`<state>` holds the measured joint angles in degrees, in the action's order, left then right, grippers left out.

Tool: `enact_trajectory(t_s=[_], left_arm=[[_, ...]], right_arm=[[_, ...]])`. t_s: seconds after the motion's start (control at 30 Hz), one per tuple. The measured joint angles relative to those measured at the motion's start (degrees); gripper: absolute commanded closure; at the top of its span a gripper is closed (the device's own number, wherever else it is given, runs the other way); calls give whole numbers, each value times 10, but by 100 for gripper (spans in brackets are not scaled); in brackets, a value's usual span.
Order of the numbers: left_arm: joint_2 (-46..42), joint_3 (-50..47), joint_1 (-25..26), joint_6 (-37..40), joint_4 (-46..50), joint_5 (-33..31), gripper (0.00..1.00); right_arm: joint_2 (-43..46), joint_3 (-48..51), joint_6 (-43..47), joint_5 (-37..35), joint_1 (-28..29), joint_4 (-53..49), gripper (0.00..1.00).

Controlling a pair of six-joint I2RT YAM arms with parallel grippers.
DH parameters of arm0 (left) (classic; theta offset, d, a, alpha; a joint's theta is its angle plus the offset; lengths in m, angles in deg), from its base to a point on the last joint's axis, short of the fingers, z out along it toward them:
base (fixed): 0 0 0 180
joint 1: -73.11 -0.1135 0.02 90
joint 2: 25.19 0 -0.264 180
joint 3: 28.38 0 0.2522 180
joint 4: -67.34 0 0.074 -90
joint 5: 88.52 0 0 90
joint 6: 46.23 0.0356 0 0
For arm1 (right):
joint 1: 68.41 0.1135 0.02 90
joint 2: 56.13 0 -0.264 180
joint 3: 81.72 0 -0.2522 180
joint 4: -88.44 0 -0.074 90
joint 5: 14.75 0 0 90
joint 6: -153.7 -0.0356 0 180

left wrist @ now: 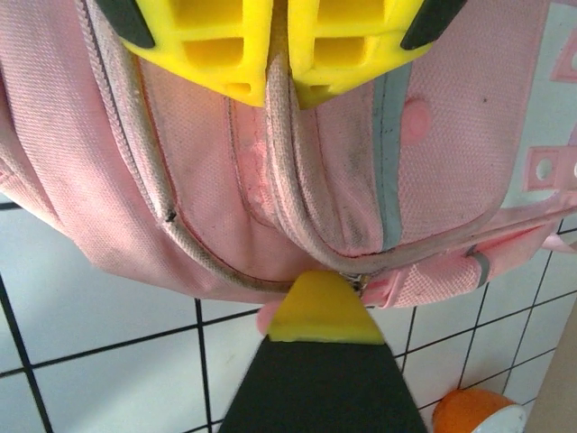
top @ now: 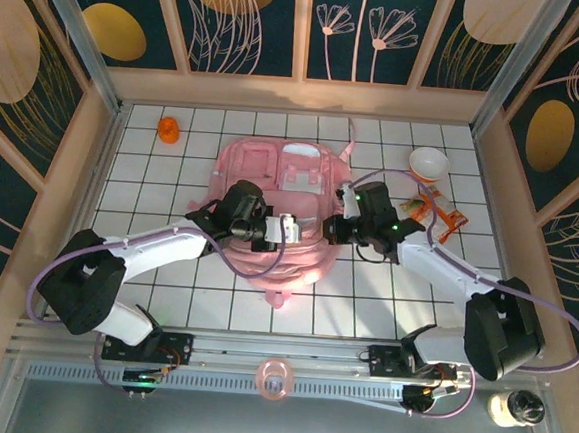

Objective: Pack the student bag

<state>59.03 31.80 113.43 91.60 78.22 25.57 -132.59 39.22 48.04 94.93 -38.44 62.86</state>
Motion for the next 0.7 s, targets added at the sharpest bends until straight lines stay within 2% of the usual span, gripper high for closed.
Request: enact_trajectory(t_s=[0.23,0.5,0.6,0.7], left_arm=[[-7,0,-10,31,19,20,100],[-10,-14,-13,43,24,10,100],[-26,-31,-13,30,10,9,100],[-55,-56,-13,9,-4,14,100]], right_arm=[[-53,-28,24,50,-21,-2,100],[-115,-63,32,89,-24,-9,100],[-113,-63,34,101,-24,-9,79],[-81,-34,39,97,-32,7,66]])
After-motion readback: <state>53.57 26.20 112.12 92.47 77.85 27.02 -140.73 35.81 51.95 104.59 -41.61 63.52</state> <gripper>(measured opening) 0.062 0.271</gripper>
